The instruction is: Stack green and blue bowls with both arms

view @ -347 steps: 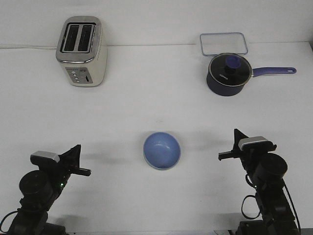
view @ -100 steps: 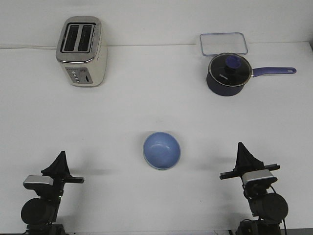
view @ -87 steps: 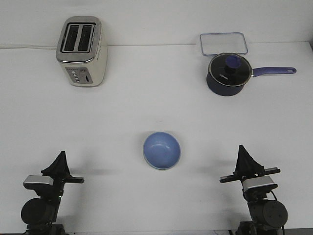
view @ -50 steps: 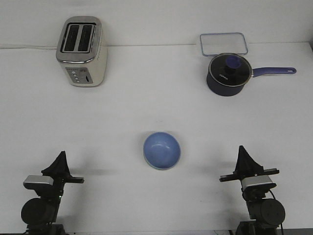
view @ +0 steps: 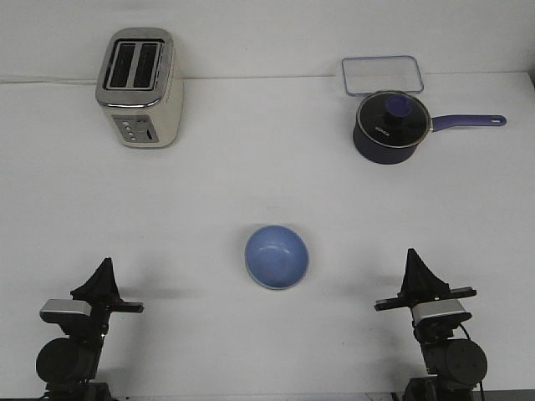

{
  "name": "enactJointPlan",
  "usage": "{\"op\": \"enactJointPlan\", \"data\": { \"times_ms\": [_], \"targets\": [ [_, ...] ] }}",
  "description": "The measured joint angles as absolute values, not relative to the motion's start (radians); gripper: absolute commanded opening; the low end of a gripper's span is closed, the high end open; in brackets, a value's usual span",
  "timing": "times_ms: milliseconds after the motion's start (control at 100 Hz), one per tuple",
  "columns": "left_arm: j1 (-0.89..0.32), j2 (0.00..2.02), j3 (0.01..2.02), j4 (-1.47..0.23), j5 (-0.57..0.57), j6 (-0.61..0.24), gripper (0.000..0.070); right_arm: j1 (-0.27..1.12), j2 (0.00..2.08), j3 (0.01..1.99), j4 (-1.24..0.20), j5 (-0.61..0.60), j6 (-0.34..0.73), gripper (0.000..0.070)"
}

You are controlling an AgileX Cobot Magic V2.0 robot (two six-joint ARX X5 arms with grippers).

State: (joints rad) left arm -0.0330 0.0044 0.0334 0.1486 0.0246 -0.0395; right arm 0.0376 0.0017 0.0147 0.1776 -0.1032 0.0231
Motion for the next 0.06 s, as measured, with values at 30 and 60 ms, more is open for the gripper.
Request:
{"op": "enactJointPlan", "data": {
  "times_ms": [30,60],
  "targets": [
    [-0.033,0.004,0.033,0.149,0.025,-0.039,0.0012,0.037,0.002,0.015,0.178,-0.103,0.023,0.0001],
    [-0.033,0.004,0.033,0.149,0.025,-0.039,0.0012,0.037,0.002,0.015,0.178,-0.103,0.023,0.0001]
  ]
}}
